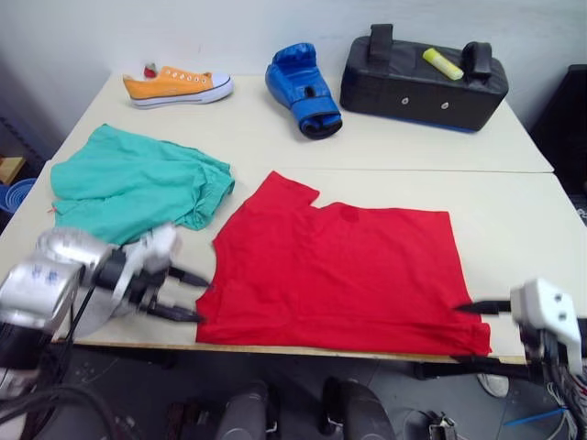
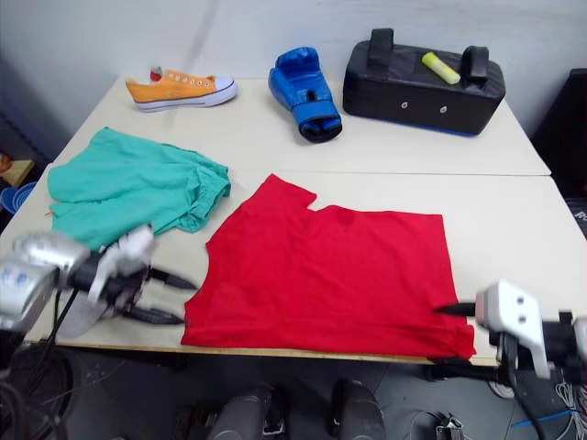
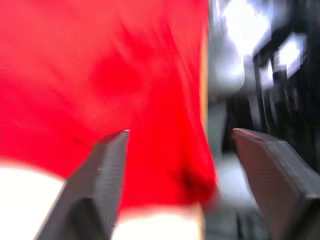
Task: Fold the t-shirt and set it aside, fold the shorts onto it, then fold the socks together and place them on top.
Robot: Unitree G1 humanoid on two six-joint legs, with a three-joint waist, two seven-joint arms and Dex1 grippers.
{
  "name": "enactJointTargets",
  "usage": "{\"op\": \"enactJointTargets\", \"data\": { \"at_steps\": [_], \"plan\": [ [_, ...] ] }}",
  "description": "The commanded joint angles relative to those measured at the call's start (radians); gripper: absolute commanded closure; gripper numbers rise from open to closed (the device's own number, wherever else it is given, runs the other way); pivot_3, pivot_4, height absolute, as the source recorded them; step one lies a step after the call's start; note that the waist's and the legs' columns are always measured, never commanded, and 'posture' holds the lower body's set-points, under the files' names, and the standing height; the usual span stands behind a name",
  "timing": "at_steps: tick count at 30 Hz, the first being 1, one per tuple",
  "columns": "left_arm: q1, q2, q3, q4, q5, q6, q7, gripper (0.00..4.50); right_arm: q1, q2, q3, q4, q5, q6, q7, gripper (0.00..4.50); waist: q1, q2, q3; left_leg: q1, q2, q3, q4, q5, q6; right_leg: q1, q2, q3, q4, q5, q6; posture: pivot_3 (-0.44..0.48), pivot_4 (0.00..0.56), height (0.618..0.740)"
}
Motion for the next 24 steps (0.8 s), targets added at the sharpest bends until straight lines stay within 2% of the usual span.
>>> {"op": "enactJointTargets", "data": {
  "at_steps": [1, 4, 6, 10, 12, 15, 18, 21, 24],
  "plan": [
    [-0.187, -0.108, -0.001, 0.193, 0.016, 0.063, 0.096, 0.04, -0.233, 0.024, 0.111, 0.087, 0.082, 0.154, -0.121, 0.00, -0.003, -0.002, 0.001, 0.000, 0.000, 0.000, 0.000, 0.001, 0.000, 0.000, 0.000, 0.000, -0.001, 0.002, 0.000, 0.000, 0.150, 0.740],
    [-0.350, -0.238, -0.017, 0.445, 0.121, -0.002, 0.253, 0.04, -0.503, 0.108, 0.249, 0.244, 0.007, 0.237, -0.266, 0.00, -0.009, -0.006, 0.003, -0.001, -0.001, 0.002, 0.000, 0.005, -0.004, -0.001, 0.000, 0.000, -0.003, 0.007, 0.000, 0.000, 0.150, 0.740],
    [-0.432, -0.315, -0.018, 0.604, 0.189, -0.086, 0.367, 0.04, -0.646, 0.166, 0.321, 0.350, -0.066, 0.266, -0.353, 0.00, -0.014, -0.007, 0.004, -0.003, -0.001, 0.004, 0.000, 0.009, 0.000, -0.003, 0.000, -0.001, -0.003, 0.008, 0.000, 0.000, 0.150, 0.740],
    [-0.556, -0.418, -0.008, 0.859, 0.289, -0.238, 0.549, 0.04, -0.849, 0.258, 0.411, 0.554, -0.221, 0.272, -0.503, 0.00, -0.017, -0.008, 0.004, -0.019, -0.002, 0.008, 0.001, 0.015, 0.000, -0.019, 0.001, -0.002, 0.006, 0.008, 0.000, 0.000, 0.150, 0.740],
    [-0.608, -0.455, 0.004, 0.978, 0.324, -0.300, 0.636, 0.04, -0.940, 0.299, 0.452, 0.685, -0.313, 0.246, -0.578, 0.00, -0.018, -0.008, 0.005, -0.022, -0.002, 0.010, 0.000, 0.016, 0.000, -0.022, 0.003, -0.002, 0.006, 0.008, 0.000, 0.000, 0.150, 0.740],
    [-0.653, -0.498, 0.019, 1.099, 0.358, -0.372, 0.721, 0.04, -1.042, 0.340, 0.506, 0.870, -0.419, 0.192, -0.617, 0.00, -0.028, -0.009, 0.005, -0.024, -0.004, 0.011, 0.000, 0.016, 0.002, -0.024, 0.005, -0.002, 0.006, 0.008, 0.001, 0.000, 0.150, 0.740],
    [-0.672, -0.523, 0.032, 1.165, 0.388, -0.425, 0.775, 0.04, -1.127, 0.382, 0.504, 1.023, -0.460, 0.200, -0.650, 0.00, -0.035, -0.009, 0.005, -0.023, -0.005, 0.012, 0.000, 0.017, 0.004, -0.023, 0.005, -0.001, 0.006, 0.009, 0.003, 0.000, 0.150, 0.740],
    [-0.681, -0.532, 0.057, 1.209, 0.407, -0.439, 0.845, 0.04, -1.175, 0.396, 0.540, 1.107, -0.516, 0.212, -0.636, 0.00, -0.040, -0.009, 0.005, -0.022, -0.005, 0.013, 0.001, 0.018, 0.005, -0.023, 0.003, 0.001, 0.009, 0.009, 0.004, 0.000, 0.150, 0.740],
    [-0.678, -0.531, 0.078, 1.228, 0.418, -0.438, 0.859, 0.04, -1.191, 0.404, 0.544, 1.133, -0.532, 0.218, -0.604, 0.00, -0.048, -0.009, 0.005, -0.020, -0.005, 0.013, 0.001, 0.019, 0.004, -0.022, 0.001, 0.002, 0.011, 0.009, 0.004, 0.000, 0.150, 0.740]
  ]
}}
